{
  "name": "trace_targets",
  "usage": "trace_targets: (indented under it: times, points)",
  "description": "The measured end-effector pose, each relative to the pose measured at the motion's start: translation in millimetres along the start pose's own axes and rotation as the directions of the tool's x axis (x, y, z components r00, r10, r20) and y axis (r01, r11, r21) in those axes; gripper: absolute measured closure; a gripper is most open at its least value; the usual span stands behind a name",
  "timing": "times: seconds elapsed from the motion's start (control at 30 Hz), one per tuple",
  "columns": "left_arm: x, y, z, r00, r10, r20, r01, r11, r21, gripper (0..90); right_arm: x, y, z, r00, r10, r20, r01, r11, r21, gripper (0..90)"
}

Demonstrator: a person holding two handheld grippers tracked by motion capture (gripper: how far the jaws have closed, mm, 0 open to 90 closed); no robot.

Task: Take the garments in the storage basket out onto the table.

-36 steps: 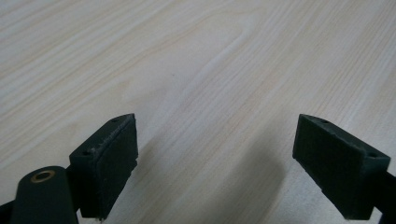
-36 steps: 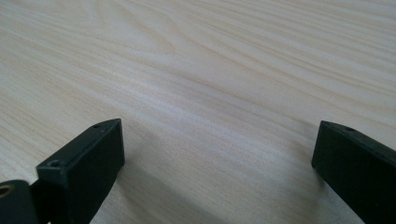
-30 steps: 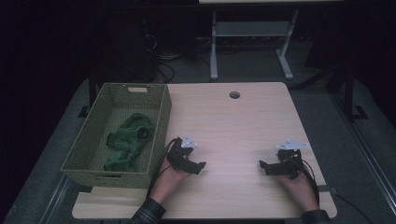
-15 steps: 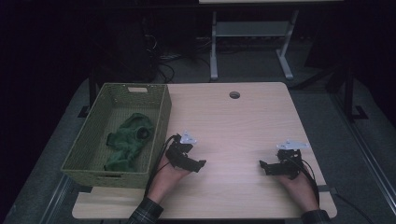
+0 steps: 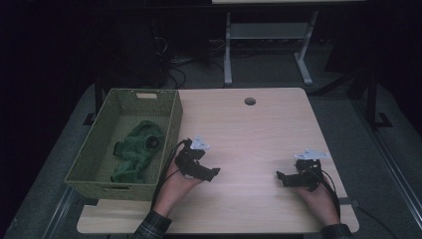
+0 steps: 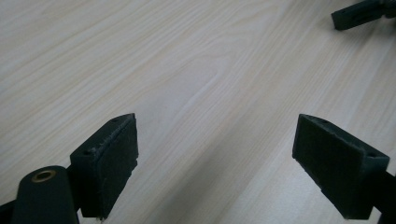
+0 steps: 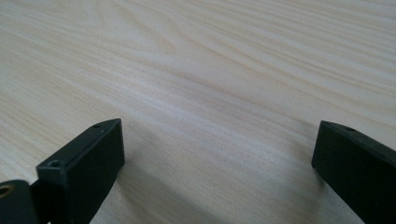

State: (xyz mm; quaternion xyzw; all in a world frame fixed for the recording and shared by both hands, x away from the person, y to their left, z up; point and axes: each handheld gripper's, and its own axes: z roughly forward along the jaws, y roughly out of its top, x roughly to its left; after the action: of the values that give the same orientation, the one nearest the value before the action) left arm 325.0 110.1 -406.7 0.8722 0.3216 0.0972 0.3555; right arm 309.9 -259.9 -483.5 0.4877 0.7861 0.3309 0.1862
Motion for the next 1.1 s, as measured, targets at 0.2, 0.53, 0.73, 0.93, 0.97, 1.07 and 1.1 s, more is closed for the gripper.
trace_targets:
  times: [0.2,0.53,0.73,0.93,0.97,1.07,1.1]
  points:
    - [-1.7,8.4,-10.3,0.9997,0.003,0.024,-0.002,0.9999,-0.016,14.0,0.0,0.0,0.0,1.0,0.001,0.0,-0.001,1.0,0.0,2.0]
    - [1.7,18.6,-25.3,0.999,0.02,0.041,-0.02,0.9998,-0.005,14.1,0.0,0.0,0.0,1.0,0.0,0.0,0.0,1.0,0.0,2.0]
    - [10.2,22.4,-32.9,0.9985,0.031,0.044,-0.031,0.9995,-0.002,14.1,0.0,0.0,0.0,1.0,0.001,0.0,-0.001,1.0,0.0,2.0]
    - [17.9,26.8,-43.3,0.9966,0.047,0.068,-0.047,0.9989,-0.003,14.0,0.6,-0.2,-0.1,0.9999,0.004,0.01,-0.004,1.0,-0.003,2.1]
    - [19.1,25.9,-44.8,0.9965,0.046,0.07,-0.046,0.9989,-0.006,14.1,0.7,-0.2,-0.1,0.9999,0.004,0.011,-0.004,1.0,-0.003,2.1]
    - [22.0,25.2,-48.2,0.9963,0.046,0.072,-0.047,0.9989,0.005,14.1,0.7,-0.3,-0.2,0.9999,0.005,0.01,-0.005,1.0,-0.003,2.0]
    - [22.8,24.8,-50.5,0.9963,0.048,0.072,-0.049,0.9988,0.006,14.1,0.7,-0.2,-0.2,0.9999,0.005,0.01,-0.004,1.0,-0.003,2.0]
